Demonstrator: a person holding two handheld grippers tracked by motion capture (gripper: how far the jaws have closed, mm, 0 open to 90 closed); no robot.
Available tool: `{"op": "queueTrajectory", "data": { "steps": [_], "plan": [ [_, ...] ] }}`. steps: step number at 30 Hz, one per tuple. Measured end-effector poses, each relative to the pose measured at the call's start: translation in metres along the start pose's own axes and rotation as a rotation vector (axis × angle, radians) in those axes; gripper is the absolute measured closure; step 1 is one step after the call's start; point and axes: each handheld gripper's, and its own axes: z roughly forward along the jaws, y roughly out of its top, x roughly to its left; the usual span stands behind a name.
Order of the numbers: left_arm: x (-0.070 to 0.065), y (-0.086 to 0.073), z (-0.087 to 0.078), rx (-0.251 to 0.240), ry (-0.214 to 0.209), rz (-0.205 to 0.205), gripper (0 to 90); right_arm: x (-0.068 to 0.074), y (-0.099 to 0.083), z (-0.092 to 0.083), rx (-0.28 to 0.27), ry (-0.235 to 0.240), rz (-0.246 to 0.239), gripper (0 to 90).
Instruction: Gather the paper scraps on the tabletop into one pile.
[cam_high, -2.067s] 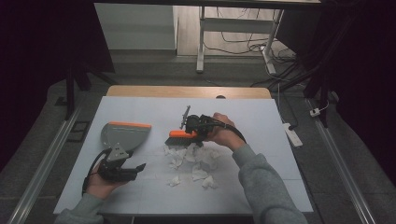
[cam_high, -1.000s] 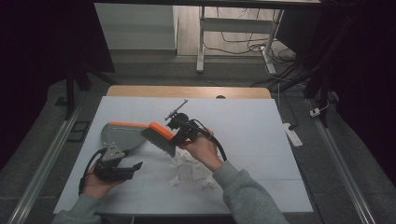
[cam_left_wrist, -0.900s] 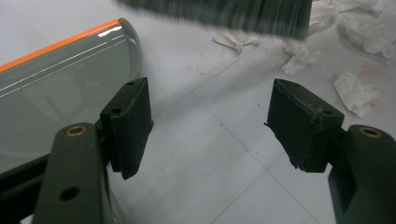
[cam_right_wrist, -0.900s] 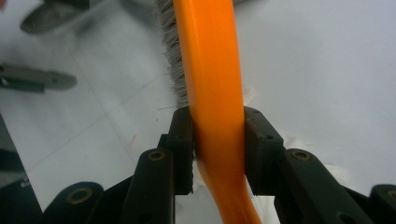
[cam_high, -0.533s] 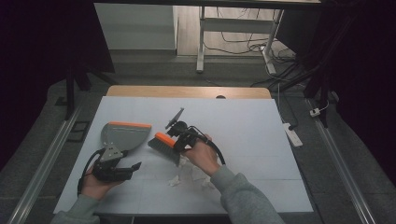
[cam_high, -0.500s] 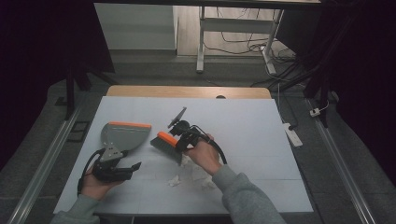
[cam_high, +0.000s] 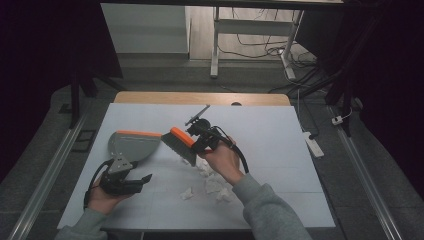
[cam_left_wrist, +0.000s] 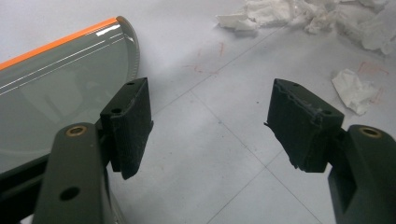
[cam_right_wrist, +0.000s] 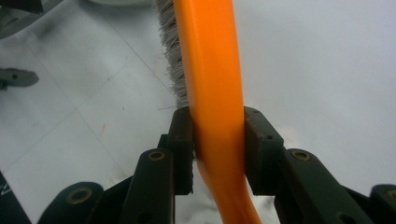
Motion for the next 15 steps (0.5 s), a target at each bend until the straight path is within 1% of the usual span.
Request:
{"op": "queueTrajectory", "data": {
  "steps": [4, 6, 7, 8, 9, 10, 11, 12, 13, 14, 15],
  "plan": [
    [0.000, 0.000, 0.000, 0.001, -0.003, 0.001, 30.9, 0.004, 0.008, 0.030, 0.039, 0.021, 0.005, 67.3],
    [0.000, 0.000, 0.000, 0.002, -0.003, 0.002, 30.9, 0.002, 0.010, 0.044, 0.060, 0.027, 0.010, 67.3],
    [0.000, 0.000, 0.000, 0.001, -0.003, 0.001, 30.9, 0.001, 0.011, 0.050, 0.073, 0.024, 0.018, 67.3],
    [0.000, 0.000, 0.000, -0.001, -0.002, -0.001, 30.9, 0.000, 0.011, 0.054, 0.084, 0.007, 0.013, 67.3],
    [0.001, -0.001, 0.000, -0.001, -0.002, -0.003, 30.9, -0.003, 0.012, 0.055, 0.086, -0.014, 0.017, 67.4],
    [0.001, -0.001, 0.000, -0.001, -0.003, -0.005, 30.9, -0.007, 0.011, 0.054, 0.097, -0.005, 0.036, 67.4],
    [0.001, -0.001, 0.000, 0.000, -0.003, -0.005, 30.9, -0.012, 0.010, 0.054, 0.100, 0.010, 0.042, 67.4],
    [0.002, -0.001, 0.000, 0.001, -0.004, -0.006, 30.9, -0.015, 0.008, 0.052, 0.104, 0.004, 0.063, 67.4],
    [0.002, -0.002, 0.001, 0.002, -0.004, -0.006, 30.9, -0.019, 0.006, 0.050, 0.114, -0.022, 0.059, 67.5],
    [0.002, -0.001, 0.001, 0.006, -0.003, -0.003, 30.9, -0.023, 0.003, 0.048, 0.113, -0.029, 0.057, 67.4],
    [0.002, -0.001, 0.002, 0.007, -0.004, -0.001, 30.9, -0.026, -0.001, 0.045, 0.110, -0.027, 0.069, 67.4]
  ]
}}
